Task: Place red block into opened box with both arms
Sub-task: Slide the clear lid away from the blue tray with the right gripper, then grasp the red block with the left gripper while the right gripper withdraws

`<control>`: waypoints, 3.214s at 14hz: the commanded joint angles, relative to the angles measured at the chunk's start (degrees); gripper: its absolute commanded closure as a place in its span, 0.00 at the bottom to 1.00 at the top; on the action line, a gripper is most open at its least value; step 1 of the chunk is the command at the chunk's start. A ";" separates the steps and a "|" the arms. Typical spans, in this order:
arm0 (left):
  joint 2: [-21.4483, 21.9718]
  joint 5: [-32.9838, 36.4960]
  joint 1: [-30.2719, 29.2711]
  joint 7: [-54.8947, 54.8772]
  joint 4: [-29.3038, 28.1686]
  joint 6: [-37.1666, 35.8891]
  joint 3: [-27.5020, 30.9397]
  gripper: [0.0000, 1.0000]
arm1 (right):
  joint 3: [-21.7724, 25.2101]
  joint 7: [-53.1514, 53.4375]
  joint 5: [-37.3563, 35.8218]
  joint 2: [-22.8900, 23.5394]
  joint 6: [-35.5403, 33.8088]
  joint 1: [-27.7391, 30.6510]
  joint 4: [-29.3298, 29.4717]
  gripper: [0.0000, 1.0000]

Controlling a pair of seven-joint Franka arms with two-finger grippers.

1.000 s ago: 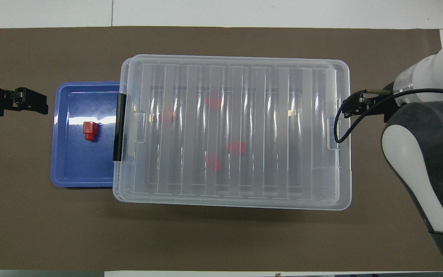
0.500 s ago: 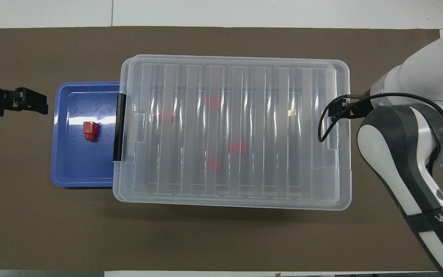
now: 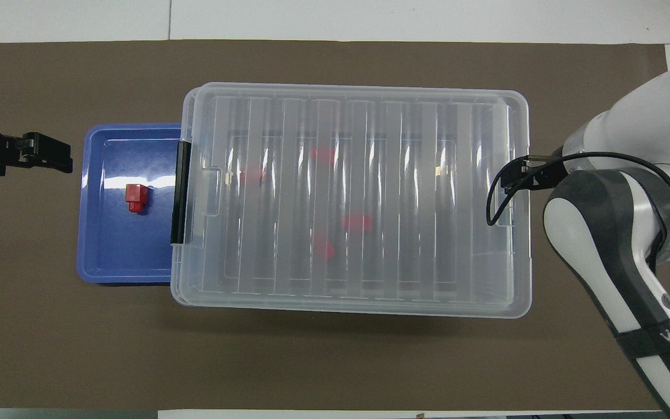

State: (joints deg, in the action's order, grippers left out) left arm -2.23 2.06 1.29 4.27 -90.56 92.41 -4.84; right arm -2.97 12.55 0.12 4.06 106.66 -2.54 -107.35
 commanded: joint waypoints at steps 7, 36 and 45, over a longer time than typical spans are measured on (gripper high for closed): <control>1.62 0.84 0.12 0.56 -1.72 -0.48 0.18 0.00 | 4.28 -9.11 -0.03 -1.60 1.00 1.75 -2.07 0.00; -8.84 0.93 -1.46 -2.44 -34.33 49.09 0.44 0.53 | 18.52 -31.27 -1.00 -1.07 1.44 2.19 -1.02 0.00; -1.57 0.93 -1.02 3.99 -32.42 37.18 0.44 1.00 | 19.40 -32.06 -1.35 -1.16 0.83 1.57 -0.32 0.00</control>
State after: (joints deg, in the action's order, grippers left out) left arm -8.96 2.07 -0.24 6.86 -124.20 136.26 -4.71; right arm 16.20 -17.93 -0.41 3.59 107.00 -1.02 -107.38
